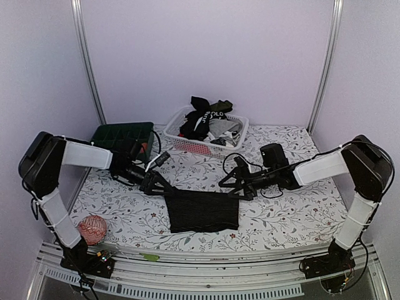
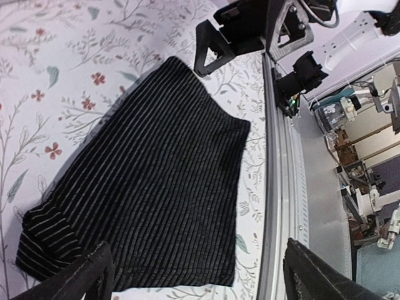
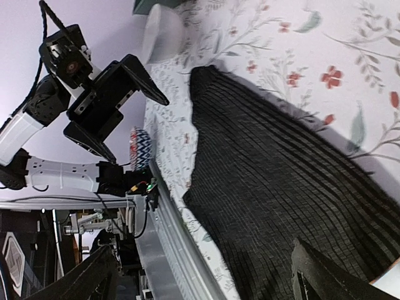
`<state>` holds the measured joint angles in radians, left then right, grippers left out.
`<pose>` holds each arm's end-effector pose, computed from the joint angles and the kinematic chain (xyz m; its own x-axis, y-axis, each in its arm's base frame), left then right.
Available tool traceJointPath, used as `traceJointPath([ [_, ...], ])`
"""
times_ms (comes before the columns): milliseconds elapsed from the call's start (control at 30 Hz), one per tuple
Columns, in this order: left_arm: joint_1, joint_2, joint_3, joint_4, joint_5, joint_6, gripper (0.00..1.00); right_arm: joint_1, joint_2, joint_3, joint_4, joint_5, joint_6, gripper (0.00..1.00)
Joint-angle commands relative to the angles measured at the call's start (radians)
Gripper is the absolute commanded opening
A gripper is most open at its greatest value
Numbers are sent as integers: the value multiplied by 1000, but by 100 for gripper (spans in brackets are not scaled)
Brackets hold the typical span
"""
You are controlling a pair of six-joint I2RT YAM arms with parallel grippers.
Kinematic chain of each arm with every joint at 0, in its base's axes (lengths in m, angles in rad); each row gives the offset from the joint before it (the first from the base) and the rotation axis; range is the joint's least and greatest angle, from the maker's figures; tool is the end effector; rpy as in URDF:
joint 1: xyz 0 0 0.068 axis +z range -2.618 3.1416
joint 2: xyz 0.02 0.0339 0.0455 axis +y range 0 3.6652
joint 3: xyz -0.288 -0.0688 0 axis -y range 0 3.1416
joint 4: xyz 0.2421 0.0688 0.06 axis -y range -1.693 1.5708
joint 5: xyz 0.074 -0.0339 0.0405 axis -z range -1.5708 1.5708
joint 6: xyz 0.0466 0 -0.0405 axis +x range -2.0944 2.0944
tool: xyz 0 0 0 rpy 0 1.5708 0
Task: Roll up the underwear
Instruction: Adjust the underwear at the center of the board.
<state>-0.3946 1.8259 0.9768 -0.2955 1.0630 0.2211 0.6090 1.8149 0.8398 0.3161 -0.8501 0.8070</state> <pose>0.2960 -0.1674 0.1621 -0.7060 0.4095 -0.5778 0.6921 0.2257 -0.6856 0.2736 0.2335 0.1621 -0.9719 -0.0968 -0.2146 -0.2354 0.3923 0.8892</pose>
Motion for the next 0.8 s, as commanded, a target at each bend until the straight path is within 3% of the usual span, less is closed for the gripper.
traceJointPath([
  [0,-27,-175,-82,-60,19,88,96,75,-125,21,-85,-46,-20,97],
  [167,-77,-290,-190,24,-13,35,96,194,-61,26,-77,-91,-18,97],
  [300,-147,-323,-220,73,-36,13,96,212,2,8,-17,-104,-8,97],
  [500,-204,-164,-145,48,22,28,95,206,103,-30,84,-125,7,97],
  [767,-201,12,-114,95,47,-45,93,206,168,-95,190,-135,65,97],
])
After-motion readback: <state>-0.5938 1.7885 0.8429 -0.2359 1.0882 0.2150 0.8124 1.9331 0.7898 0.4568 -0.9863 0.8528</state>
